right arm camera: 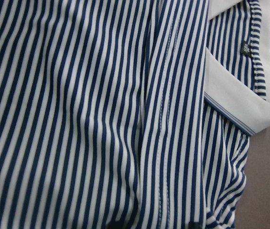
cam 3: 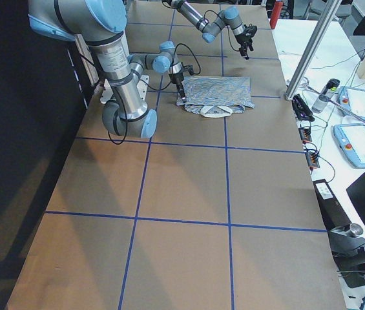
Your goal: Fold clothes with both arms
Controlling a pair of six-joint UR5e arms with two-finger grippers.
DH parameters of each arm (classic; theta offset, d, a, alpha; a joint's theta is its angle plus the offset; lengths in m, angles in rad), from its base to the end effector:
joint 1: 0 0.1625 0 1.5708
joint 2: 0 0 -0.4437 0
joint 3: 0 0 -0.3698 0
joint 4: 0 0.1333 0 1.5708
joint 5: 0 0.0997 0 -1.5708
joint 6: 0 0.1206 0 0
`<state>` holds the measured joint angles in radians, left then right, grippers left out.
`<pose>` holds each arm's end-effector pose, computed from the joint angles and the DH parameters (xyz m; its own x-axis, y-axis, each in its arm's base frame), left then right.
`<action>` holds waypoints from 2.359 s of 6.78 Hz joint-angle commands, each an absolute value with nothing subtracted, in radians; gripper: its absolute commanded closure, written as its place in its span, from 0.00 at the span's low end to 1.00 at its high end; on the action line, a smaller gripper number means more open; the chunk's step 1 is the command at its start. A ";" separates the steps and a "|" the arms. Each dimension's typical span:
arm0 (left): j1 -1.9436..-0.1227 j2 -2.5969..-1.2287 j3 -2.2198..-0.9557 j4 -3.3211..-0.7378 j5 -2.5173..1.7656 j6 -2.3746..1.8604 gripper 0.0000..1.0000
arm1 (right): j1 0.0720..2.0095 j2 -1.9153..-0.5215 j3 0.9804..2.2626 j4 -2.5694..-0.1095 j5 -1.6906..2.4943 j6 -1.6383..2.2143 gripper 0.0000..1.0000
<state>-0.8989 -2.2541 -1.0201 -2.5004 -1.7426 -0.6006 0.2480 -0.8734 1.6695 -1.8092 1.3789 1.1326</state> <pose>0.4092 -0.6955 0.4285 0.7308 0.3870 -0.5623 0.1332 0.7271 0.6735 -0.6314 -0.3211 0.2860 0.8886 -0.2047 0.4106 0.0422 0.9276 0.3711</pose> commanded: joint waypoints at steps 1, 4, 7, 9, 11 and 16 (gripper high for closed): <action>-0.899 -2.252 -1.020 -2.502 -1.743 -0.601 0.00 | 0.247 -0.871 1.681 -1.853 1.378 1.089 0.59; -0.899 -2.252 -1.020 -2.502 -1.743 -0.601 0.00 | 0.256 -0.887 1.701 -1.861 1.355 1.081 0.72; -0.897 -2.252 -1.022 -2.503 -1.743 -0.613 0.00 | 0.270 -0.972 1.834 -1.925 1.351 1.057 0.77; -0.899 -2.250 -1.035 -2.502 -1.743 -0.621 0.00 | 0.275 -1.021 1.850 -1.924 1.351 1.065 0.73; -0.897 -2.244 -1.035 -2.503 -1.743 -0.621 0.00 | 0.275 -1.054 1.908 -1.925 1.351 1.071 0.69; -0.891 -2.229 -1.037 -2.519 -1.743 -0.621 0.00 | 0.356 -0.968 1.828 -1.749 1.463 1.068 0.65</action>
